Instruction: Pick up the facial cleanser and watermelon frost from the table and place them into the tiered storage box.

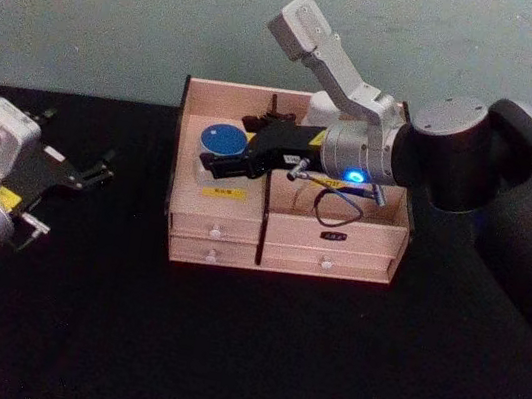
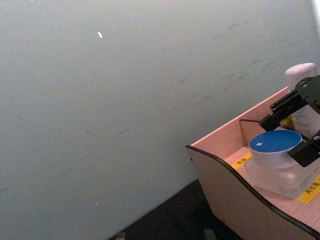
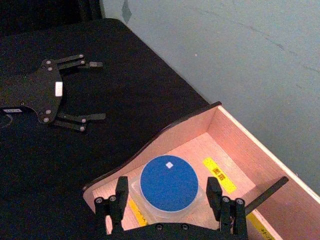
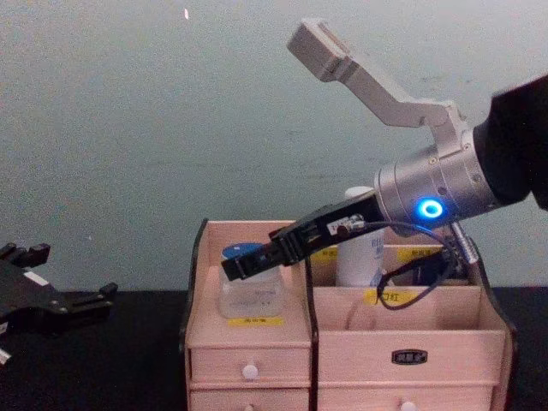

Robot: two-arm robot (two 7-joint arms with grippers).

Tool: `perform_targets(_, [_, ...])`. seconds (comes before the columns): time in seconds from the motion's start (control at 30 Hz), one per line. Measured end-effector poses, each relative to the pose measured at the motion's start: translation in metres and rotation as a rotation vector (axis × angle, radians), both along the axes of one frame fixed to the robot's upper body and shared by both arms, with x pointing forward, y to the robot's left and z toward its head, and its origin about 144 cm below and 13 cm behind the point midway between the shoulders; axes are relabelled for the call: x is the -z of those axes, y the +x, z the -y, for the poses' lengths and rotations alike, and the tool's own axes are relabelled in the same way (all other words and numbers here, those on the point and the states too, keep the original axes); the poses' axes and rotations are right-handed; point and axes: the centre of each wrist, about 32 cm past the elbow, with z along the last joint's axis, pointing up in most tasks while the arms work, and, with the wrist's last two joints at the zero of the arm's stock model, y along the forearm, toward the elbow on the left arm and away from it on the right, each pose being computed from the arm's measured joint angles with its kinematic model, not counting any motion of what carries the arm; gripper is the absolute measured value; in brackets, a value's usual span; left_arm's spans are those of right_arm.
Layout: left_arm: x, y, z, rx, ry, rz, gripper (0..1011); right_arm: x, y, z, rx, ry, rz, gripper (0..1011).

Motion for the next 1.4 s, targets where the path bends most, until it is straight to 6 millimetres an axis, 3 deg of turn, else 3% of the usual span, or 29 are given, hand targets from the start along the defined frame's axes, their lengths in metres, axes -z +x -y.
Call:
perform_targets(0.47, [0.0, 0.0, 0.0, 0.0, 0.0, 0.0, 1001, -0.012, -0.006, 0.004, -0.014, 0.046, 0.035, 1000])
perform_targets(0.7, [0.0, 0.0, 0.0, 0.0, 0.0, 0.0, 1001, -0.02, -0.028, 0.018, -0.012, 0.121, 0.138, 1000])
perform_targets(1.0, [0.0, 0.0, 0.0, 0.0, 0.0, 0.0, 1001, -0.004, -0.088, 0.05, 0.108, 0.204, 0.29, 1000])
perform_targets(1.1, [0.0, 0.0, 0.0, 0.0, 0.0, 0.0, 1001, 0.006, -0.113, 0.063, 0.209, 0.21, 0.34, 1000])
perform_targets(1.4, [0.0, 0.0, 0.0, 0.0, 0.0, 0.0, 1001, 0.033, -0.161, 0.089, 0.479, 0.2, 0.406, 1000])
